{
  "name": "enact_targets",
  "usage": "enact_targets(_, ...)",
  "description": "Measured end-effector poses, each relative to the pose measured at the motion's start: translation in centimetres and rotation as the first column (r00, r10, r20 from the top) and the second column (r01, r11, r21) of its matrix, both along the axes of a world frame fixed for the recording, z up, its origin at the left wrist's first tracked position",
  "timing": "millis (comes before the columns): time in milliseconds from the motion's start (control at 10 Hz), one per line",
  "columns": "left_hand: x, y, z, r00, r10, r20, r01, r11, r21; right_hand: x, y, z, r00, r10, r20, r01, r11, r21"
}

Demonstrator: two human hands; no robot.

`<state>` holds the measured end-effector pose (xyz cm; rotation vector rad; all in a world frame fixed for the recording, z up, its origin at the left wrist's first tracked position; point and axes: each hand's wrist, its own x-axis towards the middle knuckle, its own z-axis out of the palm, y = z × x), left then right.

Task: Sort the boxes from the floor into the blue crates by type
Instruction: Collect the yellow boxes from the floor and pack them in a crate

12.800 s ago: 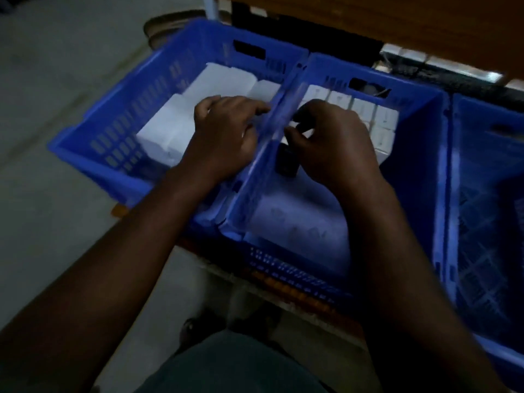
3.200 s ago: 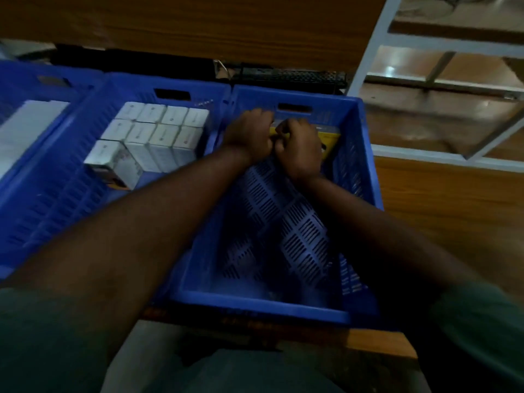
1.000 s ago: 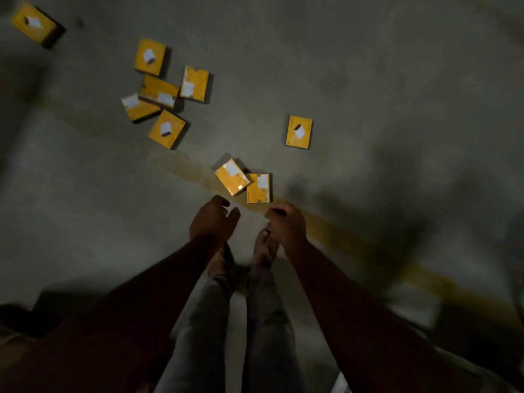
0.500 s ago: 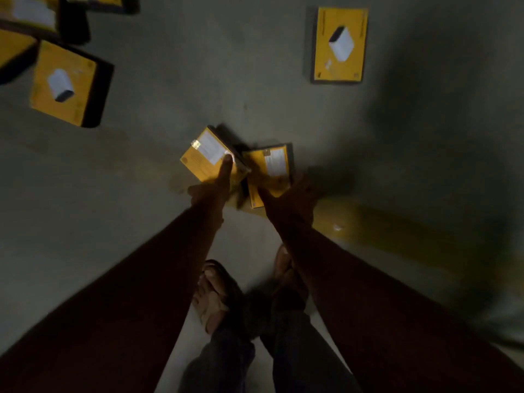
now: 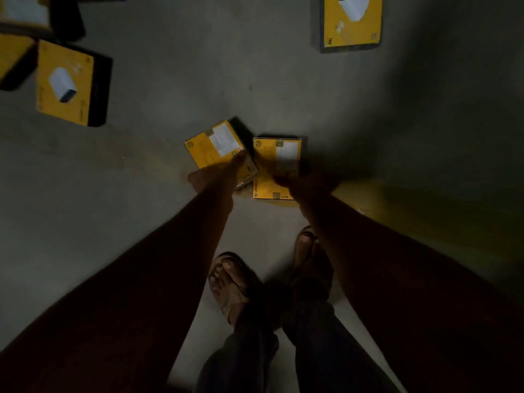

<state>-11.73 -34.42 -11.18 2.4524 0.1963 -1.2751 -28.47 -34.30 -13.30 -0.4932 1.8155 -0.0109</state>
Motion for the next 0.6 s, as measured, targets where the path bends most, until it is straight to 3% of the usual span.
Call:
enact_targets(100, 1.0, 2.5, 0.1, 0.991, -0.117, 0.061, 0.121, 0.990, -0.067, -0.9, 1.1, -0.1, 0.987, -0.140, 0.085, 0.139, 0.990, 0.012)
enact_targets(300, 3.6, 3.6, -0.5, 0.914, -0.379, 0.144, 0.384, 0.923, -0.008, 3.9, 1.4, -1.2, 0.987, -0.152, -0.046, 0.151, 0.988, -0.026)
enact_targets(400, 3.7, 3.8, -0.5, 0.843, -0.507, 0.178, 0.509, 0.860, 0.040, 5.3, 1.4, -3.0, 0.988, -0.077, -0.137, 0.089, 0.992, 0.085)
enact_targets(500, 3.2, 4.3, -0.8, 0.783, -0.585, 0.213, 0.591, 0.805, 0.038, 6.7, 1.8, -4.4, 0.941, 0.041, -0.336, 0.011, 0.988, 0.151)
enact_targets(600, 2.4, 4.2, -0.6, 0.737, -0.658, 0.156, 0.663, 0.748, 0.024, 7.0, 1.9, -3.7, 0.957, -0.007, -0.290, 0.019, 0.999, 0.039)
